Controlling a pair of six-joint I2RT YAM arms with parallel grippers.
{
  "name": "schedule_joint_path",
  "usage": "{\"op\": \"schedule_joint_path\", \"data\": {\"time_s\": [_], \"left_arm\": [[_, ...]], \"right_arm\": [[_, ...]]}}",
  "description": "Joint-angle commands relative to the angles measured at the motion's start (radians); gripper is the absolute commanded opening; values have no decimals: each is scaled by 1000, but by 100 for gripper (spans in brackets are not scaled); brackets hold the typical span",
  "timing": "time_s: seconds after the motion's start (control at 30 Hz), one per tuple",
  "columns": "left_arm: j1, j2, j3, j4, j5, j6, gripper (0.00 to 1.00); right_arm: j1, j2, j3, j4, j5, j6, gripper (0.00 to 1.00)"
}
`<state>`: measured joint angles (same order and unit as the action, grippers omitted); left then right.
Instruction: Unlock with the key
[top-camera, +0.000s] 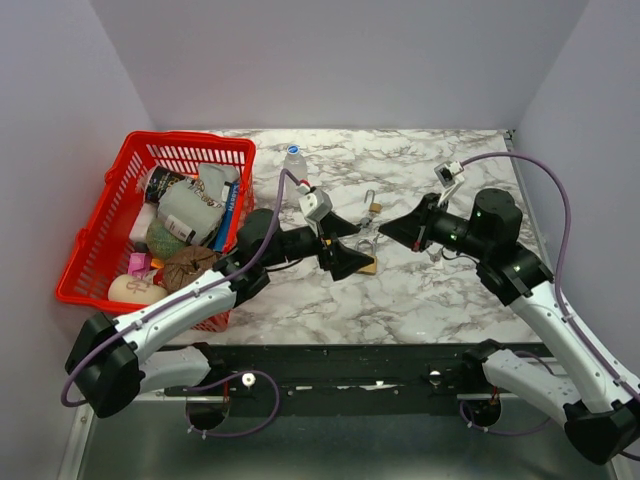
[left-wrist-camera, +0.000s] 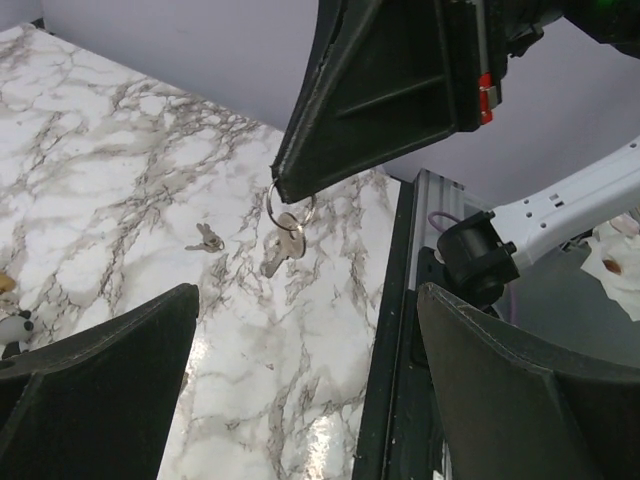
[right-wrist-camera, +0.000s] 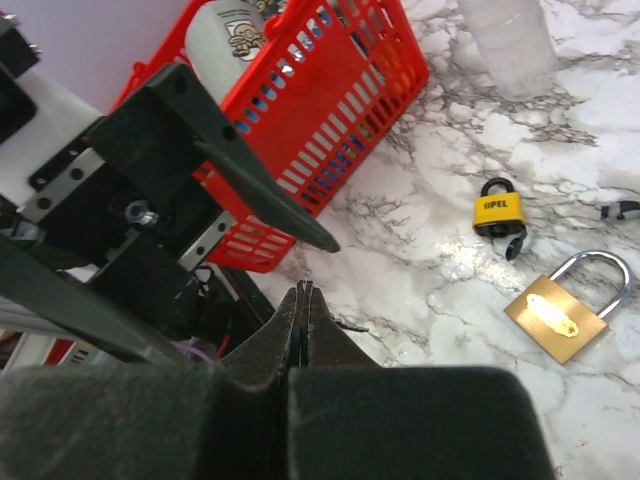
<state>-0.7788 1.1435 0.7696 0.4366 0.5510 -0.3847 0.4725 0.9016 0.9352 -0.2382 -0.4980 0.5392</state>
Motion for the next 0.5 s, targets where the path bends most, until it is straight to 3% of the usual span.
{"op": "schedule_joint_path", "data": {"time_s": [0.0, 0.23, 0.47], "left_arm": [[-30, 39, 0, 82, -26, 52, 99], [-57, 78, 28, 112, -31, 64, 97], [-65, 82, 37, 99, -37, 60, 73]], "right_arm": [[8, -27, 4, 25, -83, 42, 1], [9, -41, -13, 46, -97, 58, 1], [8, -44, -29, 71, -102, 76, 1]]}}
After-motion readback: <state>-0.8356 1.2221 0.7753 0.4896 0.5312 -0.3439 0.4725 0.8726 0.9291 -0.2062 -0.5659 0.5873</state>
